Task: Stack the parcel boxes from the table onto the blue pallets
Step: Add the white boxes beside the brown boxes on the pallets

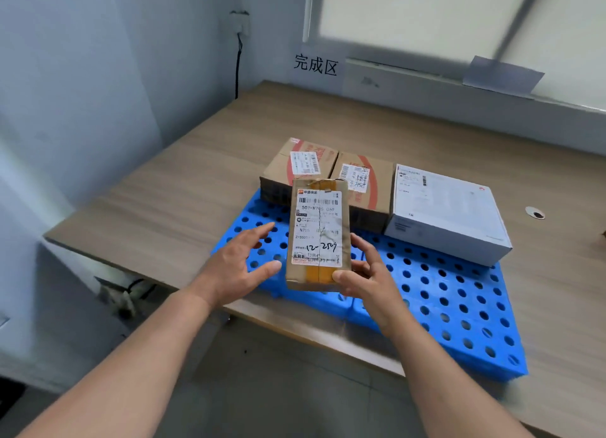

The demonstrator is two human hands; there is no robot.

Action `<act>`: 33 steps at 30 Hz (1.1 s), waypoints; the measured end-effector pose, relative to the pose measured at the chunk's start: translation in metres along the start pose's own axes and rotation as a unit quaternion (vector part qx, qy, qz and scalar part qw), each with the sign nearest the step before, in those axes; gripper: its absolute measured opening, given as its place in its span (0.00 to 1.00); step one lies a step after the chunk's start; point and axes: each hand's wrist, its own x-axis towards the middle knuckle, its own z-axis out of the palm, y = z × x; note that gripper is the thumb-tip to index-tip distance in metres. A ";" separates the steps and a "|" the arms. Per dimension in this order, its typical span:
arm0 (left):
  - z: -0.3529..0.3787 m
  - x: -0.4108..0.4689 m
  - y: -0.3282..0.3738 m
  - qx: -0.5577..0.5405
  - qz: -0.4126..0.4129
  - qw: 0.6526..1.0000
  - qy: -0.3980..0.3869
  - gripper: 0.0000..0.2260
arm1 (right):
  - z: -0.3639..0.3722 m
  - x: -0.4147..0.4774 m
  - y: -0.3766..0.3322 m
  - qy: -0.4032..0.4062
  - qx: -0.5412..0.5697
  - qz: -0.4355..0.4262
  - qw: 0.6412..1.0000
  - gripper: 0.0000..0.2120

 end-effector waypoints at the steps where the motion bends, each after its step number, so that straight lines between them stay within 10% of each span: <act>1: -0.004 -0.002 -0.009 0.006 -0.014 1.000 0.004 0.39 | 0.009 0.006 0.002 -0.006 -0.004 0.008 1.000 0.30; 33: -0.024 0.042 -0.109 -0.008 -0.160 0.984 -0.083 0.34 | 0.139 0.098 0.011 0.014 -0.121 0.109 0.986 0.32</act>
